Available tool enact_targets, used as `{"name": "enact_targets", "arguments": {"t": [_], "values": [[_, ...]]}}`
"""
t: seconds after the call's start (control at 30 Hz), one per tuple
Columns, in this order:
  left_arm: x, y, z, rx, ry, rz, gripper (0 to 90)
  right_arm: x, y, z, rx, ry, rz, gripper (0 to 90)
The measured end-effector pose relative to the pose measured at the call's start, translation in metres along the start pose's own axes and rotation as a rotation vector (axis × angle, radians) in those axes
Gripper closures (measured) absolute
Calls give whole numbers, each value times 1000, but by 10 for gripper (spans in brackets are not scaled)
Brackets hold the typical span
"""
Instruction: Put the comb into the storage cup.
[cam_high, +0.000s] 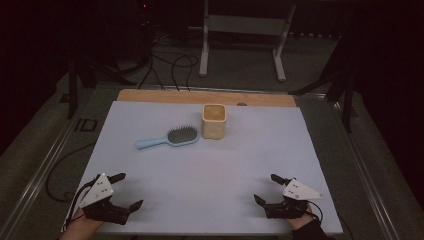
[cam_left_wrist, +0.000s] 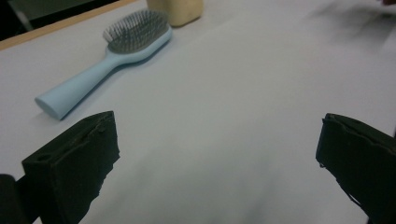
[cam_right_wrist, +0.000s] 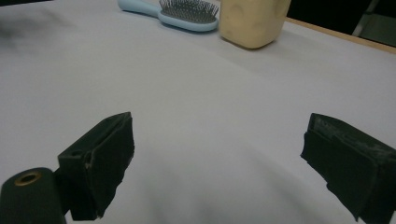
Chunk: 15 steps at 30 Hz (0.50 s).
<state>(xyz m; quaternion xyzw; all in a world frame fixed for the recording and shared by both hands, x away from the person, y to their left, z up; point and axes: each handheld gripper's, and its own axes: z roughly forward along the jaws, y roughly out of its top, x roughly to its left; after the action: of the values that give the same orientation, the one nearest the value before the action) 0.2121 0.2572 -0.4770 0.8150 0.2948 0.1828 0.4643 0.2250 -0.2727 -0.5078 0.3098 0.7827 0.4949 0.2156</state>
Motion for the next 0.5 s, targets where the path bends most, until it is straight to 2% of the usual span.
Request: {"name": "enact_targets", "arguments": {"t": [0.3, 0.43, 0.5], "values": [[2, 14, -3, 11, -22, 18, 0, 1, 1, -1, -8, 5, 6, 88], [5, 20, -5, 21, -15, 6, 0, 1, 1, -1, -10, 11, 8, 88], [6, 24, -5, 38, -27, -2, 0, 1, 1, -1, -13, 12, 8, 88]]}}
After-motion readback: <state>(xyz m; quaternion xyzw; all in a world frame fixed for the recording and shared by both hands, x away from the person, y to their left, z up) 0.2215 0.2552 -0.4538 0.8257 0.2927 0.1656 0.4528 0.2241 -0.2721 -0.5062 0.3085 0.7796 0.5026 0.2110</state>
